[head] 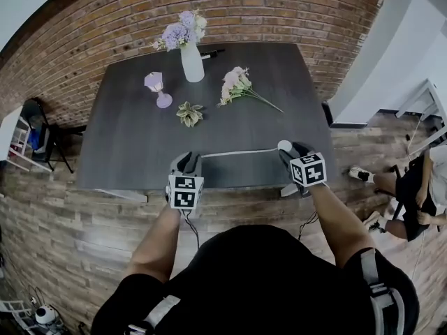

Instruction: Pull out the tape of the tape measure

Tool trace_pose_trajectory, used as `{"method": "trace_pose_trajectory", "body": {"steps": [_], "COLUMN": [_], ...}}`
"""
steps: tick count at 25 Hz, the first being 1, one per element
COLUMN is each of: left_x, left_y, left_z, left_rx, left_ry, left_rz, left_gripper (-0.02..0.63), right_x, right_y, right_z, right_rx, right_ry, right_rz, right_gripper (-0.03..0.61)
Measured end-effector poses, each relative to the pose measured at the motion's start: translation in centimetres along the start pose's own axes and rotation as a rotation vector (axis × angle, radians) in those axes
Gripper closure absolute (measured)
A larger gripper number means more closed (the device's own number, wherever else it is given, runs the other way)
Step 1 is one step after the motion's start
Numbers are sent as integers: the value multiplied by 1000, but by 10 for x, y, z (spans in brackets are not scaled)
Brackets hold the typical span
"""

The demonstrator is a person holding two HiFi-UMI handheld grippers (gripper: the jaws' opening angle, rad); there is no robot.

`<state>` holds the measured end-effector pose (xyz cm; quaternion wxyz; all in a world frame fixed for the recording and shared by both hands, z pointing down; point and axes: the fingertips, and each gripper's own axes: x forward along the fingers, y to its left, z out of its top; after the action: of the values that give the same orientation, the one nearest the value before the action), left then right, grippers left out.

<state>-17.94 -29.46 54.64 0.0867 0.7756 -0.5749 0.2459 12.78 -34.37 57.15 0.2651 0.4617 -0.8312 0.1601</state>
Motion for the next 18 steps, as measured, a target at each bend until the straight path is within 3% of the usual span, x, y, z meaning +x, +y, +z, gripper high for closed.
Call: {"method": "trace_pose_trajectory", "body": {"steps": [2, 3, 13, 15, 16, 17, 18], "left_x": [2, 2, 4, 4, 3, 1, -2], "left_y": [4, 6, 11, 10, 9, 8, 8], "left_z": [-1, -2, 3, 8, 10, 13, 16], "left_rx": [-35, -43, -39, -35, -33, -32, -33], "left_ry": [-2, 0, -24, -40, -48, -56, -68], "left_rz": [-11, -8, 12, 13, 16, 21, 31], "left_gripper": [456, 446, 446, 446, 446, 447, 466], "right_x": [2, 2, -1, -4, -7, -10, -13], "right_y": [-3, -4, -12, -15, -17, -18, -18], "right_z": [1, 0, 1, 6, 8, 11, 13], "right_rx": [9, 13, 39, 37, 34, 32, 29], "right_ry": [3, 7, -21, -44, -62, -82, -101], "right_rz": [0, 0, -23, -46, -61, -73, -77], "right_gripper": [307, 304, 323, 383, 449, 561, 580]}}
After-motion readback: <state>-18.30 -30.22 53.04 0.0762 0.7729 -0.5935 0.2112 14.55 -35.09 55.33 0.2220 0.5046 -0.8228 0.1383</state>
